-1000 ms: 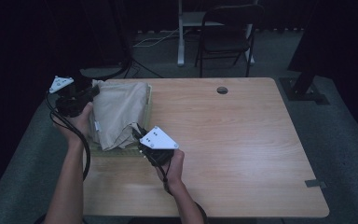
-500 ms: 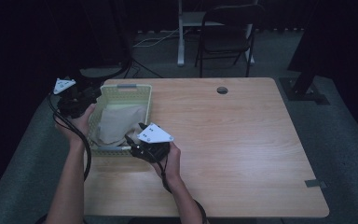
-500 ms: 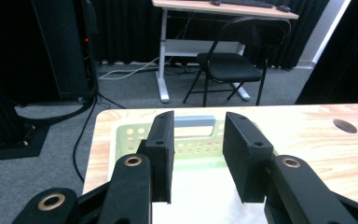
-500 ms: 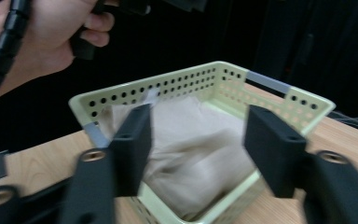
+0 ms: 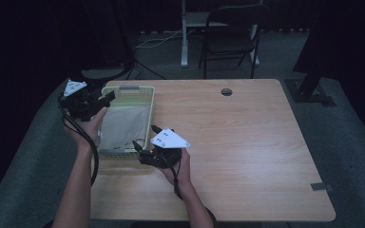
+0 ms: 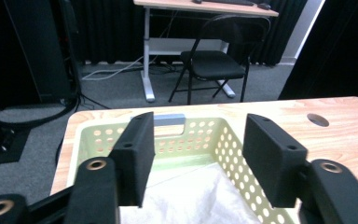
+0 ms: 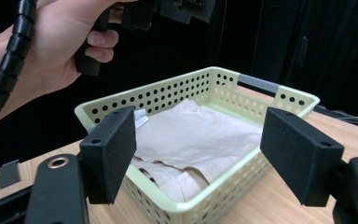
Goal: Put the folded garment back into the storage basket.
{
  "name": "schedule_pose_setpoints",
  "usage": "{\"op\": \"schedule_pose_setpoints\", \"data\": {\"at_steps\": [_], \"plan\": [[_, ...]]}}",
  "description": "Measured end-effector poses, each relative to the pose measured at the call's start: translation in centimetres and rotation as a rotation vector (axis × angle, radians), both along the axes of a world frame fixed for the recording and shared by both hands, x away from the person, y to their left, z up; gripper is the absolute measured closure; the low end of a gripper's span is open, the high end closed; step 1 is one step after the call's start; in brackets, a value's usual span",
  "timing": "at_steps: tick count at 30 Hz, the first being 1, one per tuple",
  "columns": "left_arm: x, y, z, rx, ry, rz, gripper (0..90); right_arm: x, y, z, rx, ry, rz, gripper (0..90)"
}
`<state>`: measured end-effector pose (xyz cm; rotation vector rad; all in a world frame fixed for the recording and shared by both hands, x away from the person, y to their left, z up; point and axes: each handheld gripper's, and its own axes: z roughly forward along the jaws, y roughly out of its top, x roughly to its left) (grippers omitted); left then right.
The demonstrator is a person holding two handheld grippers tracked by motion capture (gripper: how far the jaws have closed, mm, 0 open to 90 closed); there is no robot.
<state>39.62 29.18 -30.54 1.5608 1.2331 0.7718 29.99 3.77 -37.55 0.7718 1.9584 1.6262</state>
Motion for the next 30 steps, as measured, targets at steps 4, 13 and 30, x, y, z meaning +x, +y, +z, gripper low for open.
{"op": "schedule_pose_setpoints", "data": {"at_steps": [4,13,30], "plan": [[-0.4,-1.4,0.0,0.004,-0.006,-0.026,40.9,-0.2,-1.2,-0.2,0.032,0.019,-0.010,25.3],[-1.2,-4.2,-0.7,0.012,-0.005,-0.060,38.1,-0.9,-4.2,-0.7,0.025,0.020,-0.032,23.8],[-3.0,-11.8,-3.7,0.014,0.030,-0.199,35.7,-2.3,-11.5,-2.3,0.006,0.047,-0.120,23.0]]}}
